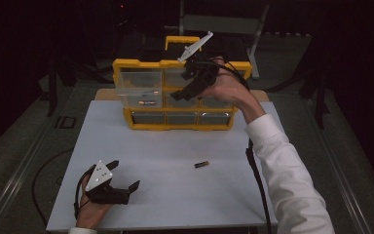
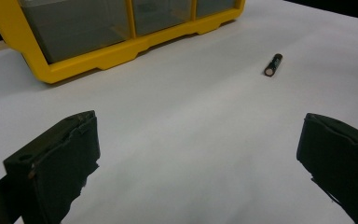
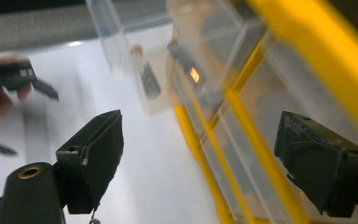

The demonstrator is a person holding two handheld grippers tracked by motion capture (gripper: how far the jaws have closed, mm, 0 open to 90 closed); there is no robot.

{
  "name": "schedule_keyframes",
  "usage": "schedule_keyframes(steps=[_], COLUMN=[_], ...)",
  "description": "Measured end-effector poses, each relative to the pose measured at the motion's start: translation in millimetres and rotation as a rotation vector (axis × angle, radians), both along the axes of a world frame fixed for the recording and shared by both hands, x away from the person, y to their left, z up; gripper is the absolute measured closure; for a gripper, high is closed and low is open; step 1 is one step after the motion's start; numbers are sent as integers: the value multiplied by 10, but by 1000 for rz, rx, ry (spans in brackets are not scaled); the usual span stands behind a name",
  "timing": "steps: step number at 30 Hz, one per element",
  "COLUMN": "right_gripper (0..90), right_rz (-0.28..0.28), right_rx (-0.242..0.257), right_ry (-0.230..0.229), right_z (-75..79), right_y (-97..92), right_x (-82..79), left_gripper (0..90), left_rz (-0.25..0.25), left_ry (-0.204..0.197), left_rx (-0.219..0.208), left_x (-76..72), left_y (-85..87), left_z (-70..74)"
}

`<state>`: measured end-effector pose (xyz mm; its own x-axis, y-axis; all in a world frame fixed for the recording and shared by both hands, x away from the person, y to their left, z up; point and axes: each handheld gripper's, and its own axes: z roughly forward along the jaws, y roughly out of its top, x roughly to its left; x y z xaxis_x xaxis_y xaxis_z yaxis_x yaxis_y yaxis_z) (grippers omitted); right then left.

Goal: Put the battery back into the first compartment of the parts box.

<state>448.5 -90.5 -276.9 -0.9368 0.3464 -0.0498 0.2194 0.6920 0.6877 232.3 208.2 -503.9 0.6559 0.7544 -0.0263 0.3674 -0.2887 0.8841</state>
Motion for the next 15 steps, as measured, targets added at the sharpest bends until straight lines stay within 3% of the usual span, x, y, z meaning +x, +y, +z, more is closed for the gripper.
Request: schedule_keyframes(steps=[6,11,14,15], right_gripper=[152,158,163,165], right_rz=[26,57,64,71], right_rx=[-84,-153,-176,-195], right_ry=[-9,5,19,28], right_z=[-241,-598,-713,-827], right_y=[-54,-112,-139,-169], right_x=[-61,-128,-153,-181], left_gripper=[1,1,1,1], left_rz=[-2,-1,-2,-1], left_ry=[2,1,3,3], left_rx=[3,3,4,3], left_x=[1,3,1,1], left_y=[-7,-6,-8,-9], left_z=[-2,-2,-1,-2])
